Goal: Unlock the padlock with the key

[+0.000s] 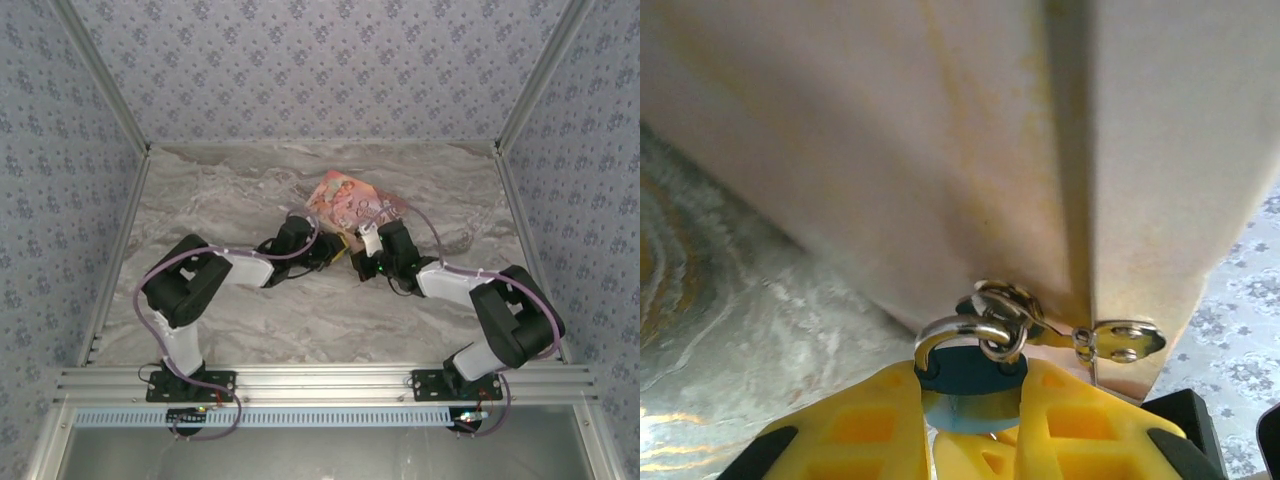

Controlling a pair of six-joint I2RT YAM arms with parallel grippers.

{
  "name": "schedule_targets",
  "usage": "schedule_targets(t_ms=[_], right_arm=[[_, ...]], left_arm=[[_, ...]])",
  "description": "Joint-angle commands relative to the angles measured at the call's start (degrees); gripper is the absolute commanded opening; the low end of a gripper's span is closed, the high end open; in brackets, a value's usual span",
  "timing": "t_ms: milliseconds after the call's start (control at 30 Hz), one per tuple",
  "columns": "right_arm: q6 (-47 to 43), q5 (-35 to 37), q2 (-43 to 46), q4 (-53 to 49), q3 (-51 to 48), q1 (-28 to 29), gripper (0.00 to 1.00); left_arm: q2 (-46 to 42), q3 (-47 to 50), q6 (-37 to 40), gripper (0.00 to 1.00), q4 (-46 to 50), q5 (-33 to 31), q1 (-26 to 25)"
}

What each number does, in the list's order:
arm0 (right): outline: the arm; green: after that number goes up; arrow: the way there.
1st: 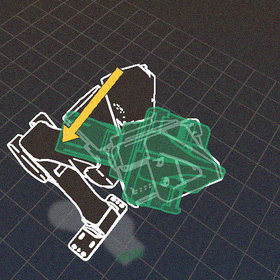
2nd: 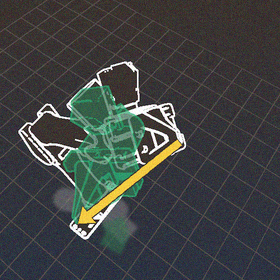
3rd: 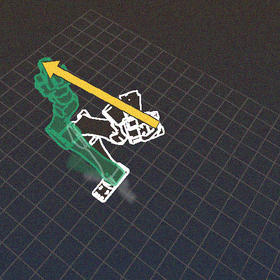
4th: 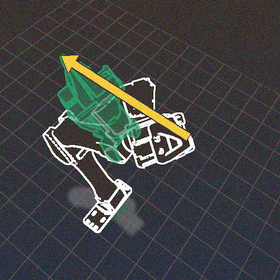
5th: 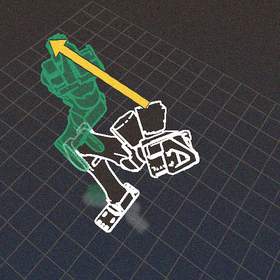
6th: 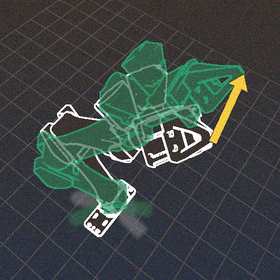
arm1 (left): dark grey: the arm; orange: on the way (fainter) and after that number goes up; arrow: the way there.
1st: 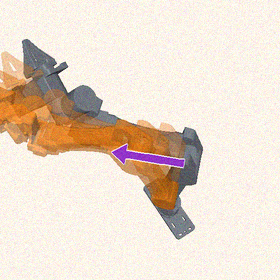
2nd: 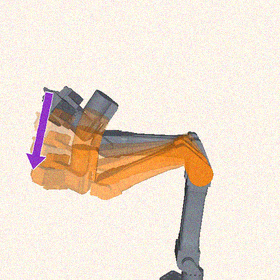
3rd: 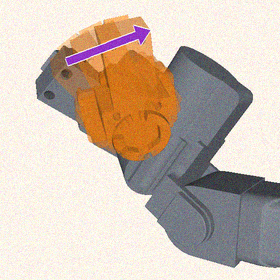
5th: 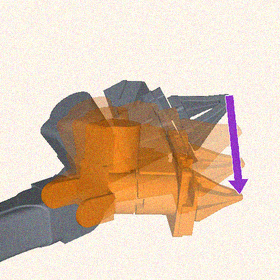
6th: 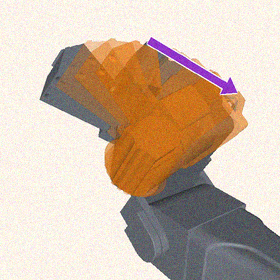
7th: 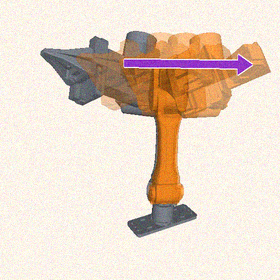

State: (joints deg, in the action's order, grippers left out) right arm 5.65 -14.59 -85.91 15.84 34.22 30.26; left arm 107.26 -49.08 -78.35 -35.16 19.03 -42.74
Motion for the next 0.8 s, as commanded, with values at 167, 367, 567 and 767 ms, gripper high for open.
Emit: schedule_targets(t_ms=[167, 367, 567, 767], right_arm=[[6.3, -3.4, -0.5, 6.2, -2.0, 0.9, 0.0], [11.8, -4.2, -0.4, 3.7, -1.7, 0.9, 0.0], [16.9, -5.2, -0.7, 2.5, -1.1, 0.8, 0.0], [17.5, -5.9, -0.8, 2.4, -0.6, 0.6, 0.0]], left_arm=[[0.7, -0.1, -0.1, 0.41, -4.1, 1.8, -1.6], [-1.8, 4.1, -1.3, 0.54, -5.1, -2.0, -1.5], [-1.9, 6.4, -4.5, 0.56, -8.8, -5.0, -1.4], [0.4, 5.8, -7.1, 0.52, -12.8, -4.7, -1.2]])
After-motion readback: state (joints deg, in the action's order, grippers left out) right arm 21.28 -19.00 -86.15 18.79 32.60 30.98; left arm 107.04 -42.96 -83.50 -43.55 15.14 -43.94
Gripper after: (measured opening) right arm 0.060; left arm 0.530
